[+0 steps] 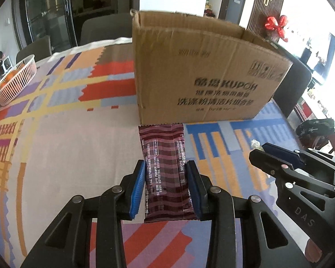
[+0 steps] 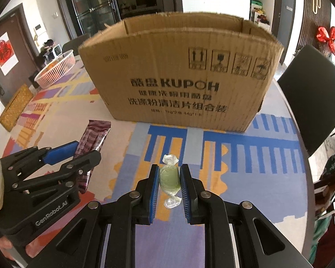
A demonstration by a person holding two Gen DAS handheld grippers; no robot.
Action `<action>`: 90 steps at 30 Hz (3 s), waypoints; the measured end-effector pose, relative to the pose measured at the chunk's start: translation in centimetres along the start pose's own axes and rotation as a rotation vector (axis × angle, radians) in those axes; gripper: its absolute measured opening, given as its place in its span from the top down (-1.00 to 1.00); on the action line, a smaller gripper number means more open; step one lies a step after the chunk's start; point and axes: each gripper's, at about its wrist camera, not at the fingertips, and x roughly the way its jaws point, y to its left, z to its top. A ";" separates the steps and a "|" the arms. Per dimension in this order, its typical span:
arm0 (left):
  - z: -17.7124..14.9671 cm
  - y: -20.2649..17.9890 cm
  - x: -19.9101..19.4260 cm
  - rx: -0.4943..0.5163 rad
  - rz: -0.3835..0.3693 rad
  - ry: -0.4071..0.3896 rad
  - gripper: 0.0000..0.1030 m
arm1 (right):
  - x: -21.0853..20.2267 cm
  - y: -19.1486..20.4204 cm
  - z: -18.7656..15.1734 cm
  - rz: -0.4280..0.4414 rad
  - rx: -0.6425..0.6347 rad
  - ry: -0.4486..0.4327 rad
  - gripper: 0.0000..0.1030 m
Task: Organize snacks
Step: 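Carry both items over the box and open both tools to drop them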
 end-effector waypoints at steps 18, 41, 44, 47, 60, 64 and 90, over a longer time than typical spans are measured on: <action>4.0 -1.2 -7.6 0.030 -0.039 -0.177 0.29 | -7.8 -0.3 3.8 -0.004 0.025 -0.189 0.61; 11.4 -2.1 -9.9 0.067 -0.033 -0.284 0.29 | -10.4 -1.8 10.8 -0.017 0.054 -0.283 0.61; 12.2 -2.1 -9.3 0.072 -0.032 -0.281 0.29 | -10.3 -2.0 11.6 -0.018 0.048 -0.286 0.61; 13.0 -2.0 -8.5 0.072 -0.032 -0.275 0.29 | -10.0 -2.1 12.4 -0.016 0.045 -0.288 0.61; 15.5 -1.6 -3.8 0.057 -0.039 -0.205 0.29 | -6.5 -3.0 15.1 -0.040 0.021 -0.242 0.61; 15.9 -1.8 -2.9 0.066 -0.022 -0.198 0.15 | -5.2 -3.5 15.6 -0.042 0.025 -0.224 0.61; 7.4 -1.0 -10.5 0.062 0.108 -0.317 -0.48 | -10.6 -1.4 7.7 -0.102 0.055 -0.302 -0.29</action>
